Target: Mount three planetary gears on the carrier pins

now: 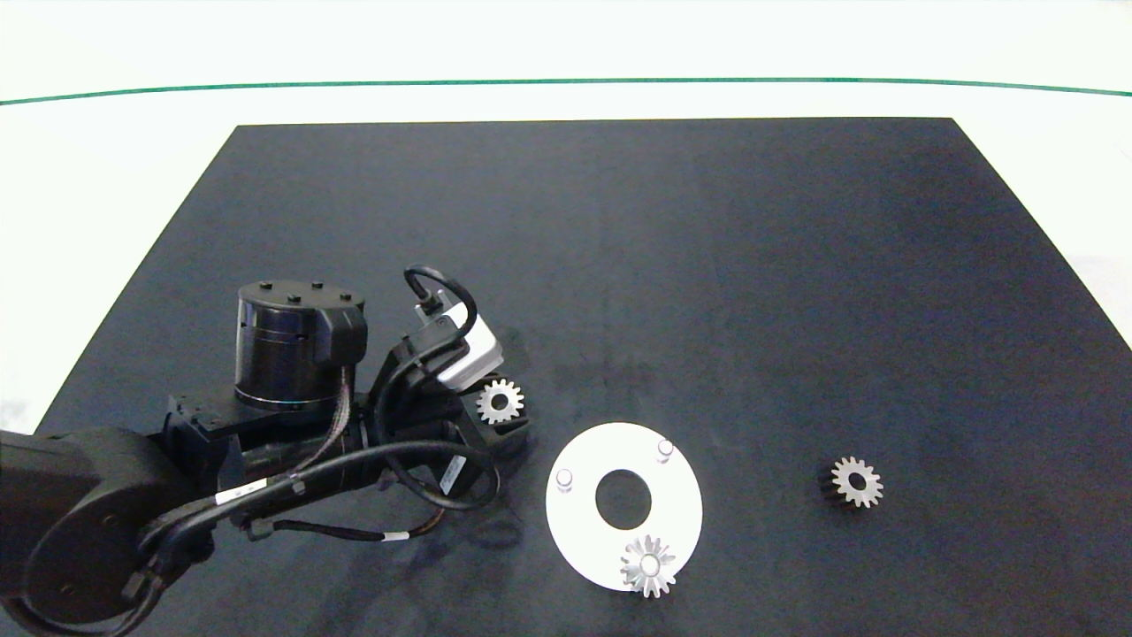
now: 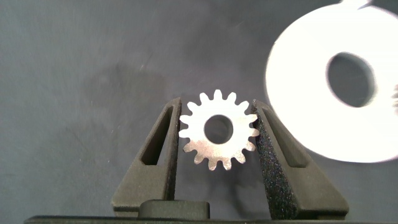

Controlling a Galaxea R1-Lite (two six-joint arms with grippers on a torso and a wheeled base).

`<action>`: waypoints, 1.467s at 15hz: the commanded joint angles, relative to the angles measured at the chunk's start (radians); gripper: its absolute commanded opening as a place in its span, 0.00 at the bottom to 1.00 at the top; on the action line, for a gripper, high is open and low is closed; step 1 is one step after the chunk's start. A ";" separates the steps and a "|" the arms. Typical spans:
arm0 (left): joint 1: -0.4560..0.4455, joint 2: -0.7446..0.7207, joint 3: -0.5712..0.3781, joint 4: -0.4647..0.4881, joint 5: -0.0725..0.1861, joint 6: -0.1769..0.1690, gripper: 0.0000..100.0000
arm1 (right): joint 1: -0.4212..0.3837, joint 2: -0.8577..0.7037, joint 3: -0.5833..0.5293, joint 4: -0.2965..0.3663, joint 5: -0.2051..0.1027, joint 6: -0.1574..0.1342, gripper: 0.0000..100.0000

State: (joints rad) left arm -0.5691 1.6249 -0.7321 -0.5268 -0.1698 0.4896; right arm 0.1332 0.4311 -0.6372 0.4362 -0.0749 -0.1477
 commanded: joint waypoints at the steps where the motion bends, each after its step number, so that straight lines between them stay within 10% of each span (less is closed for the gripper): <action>1: -0.126 -0.106 0.000 0.034 0.092 0.001 0.16 | 0.000 -0.003 0.001 0.003 0.000 -0.001 1.00; 6: -0.238 -0.057 0.026 0.033 0.177 -0.005 0.16 | 0.000 -0.011 -0.001 0.003 0.000 -0.004 1.00; 22: -0.238 0.046 0.053 -0.045 0.173 -0.009 0.16 | 0.000 -0.012 -0.001 0.003 0.000 -0.009 1.00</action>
State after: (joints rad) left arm -0.8053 1.6577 -0.6783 -0.5700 0.0019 0.4772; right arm 0.1332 0.4166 -0.6383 0.4362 -0.0749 -0.1549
